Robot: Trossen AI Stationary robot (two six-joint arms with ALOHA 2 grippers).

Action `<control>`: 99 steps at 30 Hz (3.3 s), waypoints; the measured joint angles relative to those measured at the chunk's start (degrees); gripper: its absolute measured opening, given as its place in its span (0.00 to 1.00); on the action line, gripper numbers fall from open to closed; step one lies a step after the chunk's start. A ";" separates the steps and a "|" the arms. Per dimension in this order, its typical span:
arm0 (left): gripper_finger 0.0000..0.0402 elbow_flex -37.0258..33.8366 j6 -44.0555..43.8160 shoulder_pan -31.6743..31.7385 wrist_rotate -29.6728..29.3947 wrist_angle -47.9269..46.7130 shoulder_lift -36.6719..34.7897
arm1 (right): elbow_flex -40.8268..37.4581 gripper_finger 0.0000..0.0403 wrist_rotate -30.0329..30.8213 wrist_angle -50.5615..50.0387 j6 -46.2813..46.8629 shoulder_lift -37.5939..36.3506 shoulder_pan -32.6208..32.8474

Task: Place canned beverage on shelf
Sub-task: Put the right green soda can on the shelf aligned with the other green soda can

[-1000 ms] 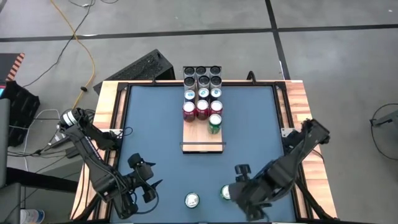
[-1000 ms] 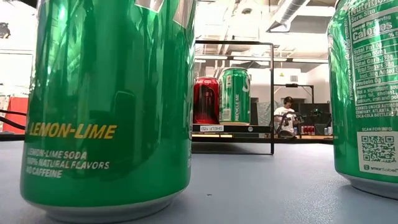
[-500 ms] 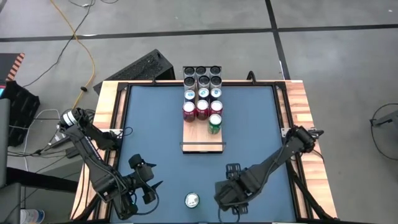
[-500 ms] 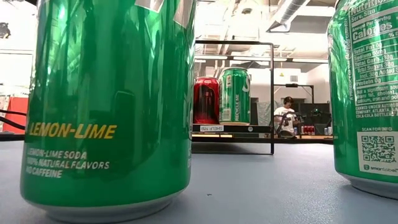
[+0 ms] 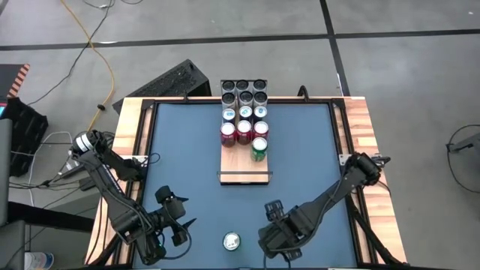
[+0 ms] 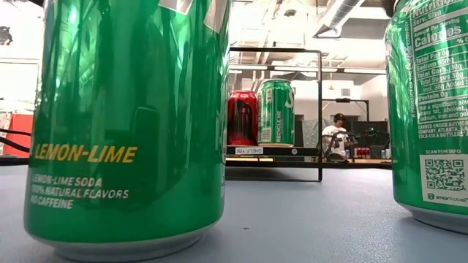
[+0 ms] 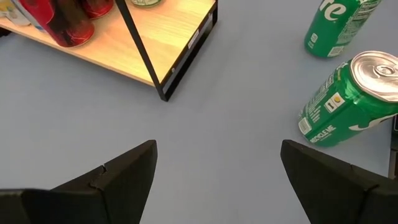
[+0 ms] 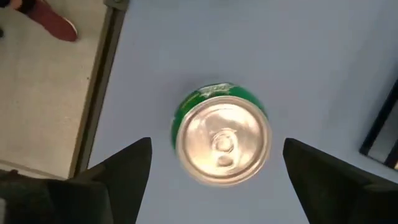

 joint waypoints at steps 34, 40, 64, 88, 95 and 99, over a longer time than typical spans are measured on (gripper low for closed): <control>0.82 0.00 0.04 0.00 0.11 -0.04 0.00 | -5.96 0.78 -3.29 7.92 -4.09 0.03 -2.56; 0.82 0.00 -0.49 0.00 0.11 -0.02 0.00 | -6.84 0.72 -3.42 8.77 -3.28 -0.13 -2.56; 0.82 0.00 -1.84 0.00 0.20 -0.02 0.00 | 10.42 0.55 -4.82 -2.13 0.63 -0.25 -13.00; 0.82 0.00 -2.97 -0.02 -0.70 -0.04 -0.02 | 25.34 0.56 6.00 0.44 -13.78 -0.67 -36.13; 0.82 0.00 -4.17 -0.02 -0.83 -0.02 -0.02 | 25.32 0.56 5.52 -3.59 -15.80 3.63 -40.24; 0.82 0.00 -4.46 -0.01 -0.85 -0.02 -0.02 | 25.32 0.56 5.24 -7.57 -18.42 6.71 -39.79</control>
